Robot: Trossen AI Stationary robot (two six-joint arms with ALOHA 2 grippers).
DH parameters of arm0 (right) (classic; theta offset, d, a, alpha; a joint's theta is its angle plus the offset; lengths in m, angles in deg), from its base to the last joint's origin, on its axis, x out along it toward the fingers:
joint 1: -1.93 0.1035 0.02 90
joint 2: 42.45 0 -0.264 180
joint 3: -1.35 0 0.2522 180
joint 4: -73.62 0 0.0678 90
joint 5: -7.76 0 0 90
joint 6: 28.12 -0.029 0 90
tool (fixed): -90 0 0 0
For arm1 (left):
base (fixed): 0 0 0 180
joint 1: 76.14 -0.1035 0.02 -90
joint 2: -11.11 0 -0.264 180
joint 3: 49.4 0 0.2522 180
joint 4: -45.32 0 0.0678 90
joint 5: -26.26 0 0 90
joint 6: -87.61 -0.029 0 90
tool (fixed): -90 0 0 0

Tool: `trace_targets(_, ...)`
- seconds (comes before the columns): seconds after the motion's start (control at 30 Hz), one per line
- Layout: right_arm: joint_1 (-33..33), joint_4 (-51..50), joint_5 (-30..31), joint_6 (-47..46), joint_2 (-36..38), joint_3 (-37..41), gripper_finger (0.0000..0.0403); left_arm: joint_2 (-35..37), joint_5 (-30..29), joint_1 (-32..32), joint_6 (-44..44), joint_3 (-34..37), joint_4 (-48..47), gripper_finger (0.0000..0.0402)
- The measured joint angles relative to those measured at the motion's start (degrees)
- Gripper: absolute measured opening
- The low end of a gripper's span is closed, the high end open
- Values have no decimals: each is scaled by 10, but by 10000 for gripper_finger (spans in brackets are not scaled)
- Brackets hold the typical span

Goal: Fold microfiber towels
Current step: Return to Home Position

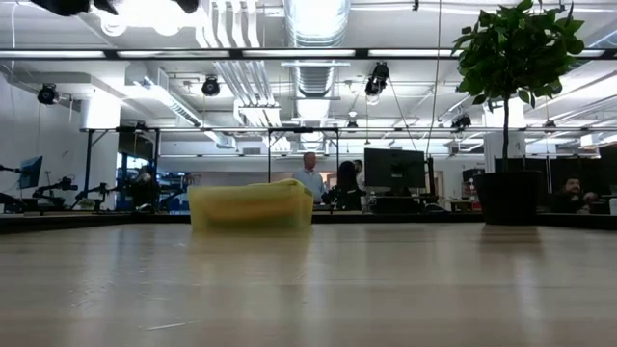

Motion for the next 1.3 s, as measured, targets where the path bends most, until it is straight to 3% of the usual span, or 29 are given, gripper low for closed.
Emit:
trace_targets(0.13, 44, -22, 117, 16, 141, 104, 9, 67, -56, 0, -29, 13, -14, 0)
trace_targets(0.27, 97, -57, 195, 1, 249, 202, 9, 131, -104, 0, -63, 28, -129, 0)
trace_targets(0.4, 113, -150, 218, -76, 343, 262, 9, 174, -133, 0, -74, 53, -197, 0)
trace_targets(0.5, 113, -284, 218, -107, 430, 272, 9, 205, -151, 0, -74, 83, -199, 0)
trace_targets(0.63, 113, -534, 246, -113, 537, 236, 9, 258, -190, 0, -59, 129, -200, 0)
trace_targets(0.73, 113, -593, 253, -140, 599, 220, 9, 292, -195, 6, -21, 171, -201, 0)
trace_targets(0.83, 113, -633, 232, -175, 604, 223, 9, 319, -203, 25, 0, 205, -191, 0)
trace_targets(1.0, 113, -662, 184, -232, 573, 249, 11, 327, -300, 105, 11, 245, -199, 0)
trace_targets(1.17, 116, -512, 156, -269, 553, 307, 28, 251, -398, 253, -27, 258, -145, 0)
trace_targets(1.3, 126, -522, 141, -274, 575, 326, 45, 202, -540, 389, -104, 272, -80, 0)
